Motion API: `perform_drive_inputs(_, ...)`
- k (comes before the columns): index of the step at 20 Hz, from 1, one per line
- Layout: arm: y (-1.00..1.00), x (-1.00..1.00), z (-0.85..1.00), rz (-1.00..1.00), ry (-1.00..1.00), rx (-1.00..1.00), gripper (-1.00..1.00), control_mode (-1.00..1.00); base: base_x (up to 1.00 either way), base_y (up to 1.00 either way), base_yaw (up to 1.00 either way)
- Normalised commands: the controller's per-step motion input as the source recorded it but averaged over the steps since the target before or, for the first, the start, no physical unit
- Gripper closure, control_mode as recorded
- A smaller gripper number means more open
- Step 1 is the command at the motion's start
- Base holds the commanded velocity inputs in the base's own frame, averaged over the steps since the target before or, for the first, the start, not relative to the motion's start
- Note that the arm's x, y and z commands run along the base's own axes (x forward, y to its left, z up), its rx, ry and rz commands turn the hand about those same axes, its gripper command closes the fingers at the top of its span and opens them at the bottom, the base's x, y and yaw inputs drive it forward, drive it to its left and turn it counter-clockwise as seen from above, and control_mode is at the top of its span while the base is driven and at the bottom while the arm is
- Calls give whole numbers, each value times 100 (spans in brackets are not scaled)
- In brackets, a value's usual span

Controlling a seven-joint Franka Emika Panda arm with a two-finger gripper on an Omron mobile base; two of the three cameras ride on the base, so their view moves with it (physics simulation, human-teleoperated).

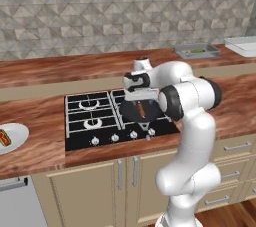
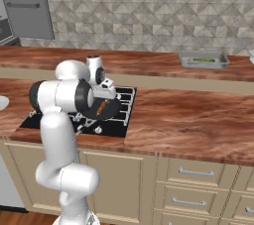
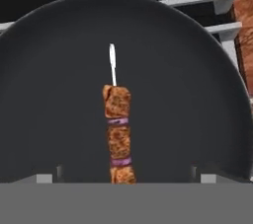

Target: Place the cold items (mushroom and cucumber) from the fridge in one tupperware on the dining counter. Place the warm items (kebab skewer and hot dog) in the stove area in another tupperware.

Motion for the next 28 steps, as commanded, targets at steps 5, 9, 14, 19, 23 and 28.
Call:
perform_drive_inputs(5,0,10,-46,0,-3,0,-100,-100,0,0,0)
perform_drive_inputs(9,0,-8,-50,0,0,0,-100,-100,0,0,0)
perform_drive_inputs(14,0,0,-36,0,0,0,-100,-100,0,0,0)
perform_drive_inputs(19,0,0,-25,0,0,0,100,-100,0,0,0)
perform_drive_inputs(23,0,-1,-10,-1,-1,0,100,-100,0,0,0)
perform_drive_inputs(28,-8,-3,20,-7,-1,0,100,-100,0,0,0)
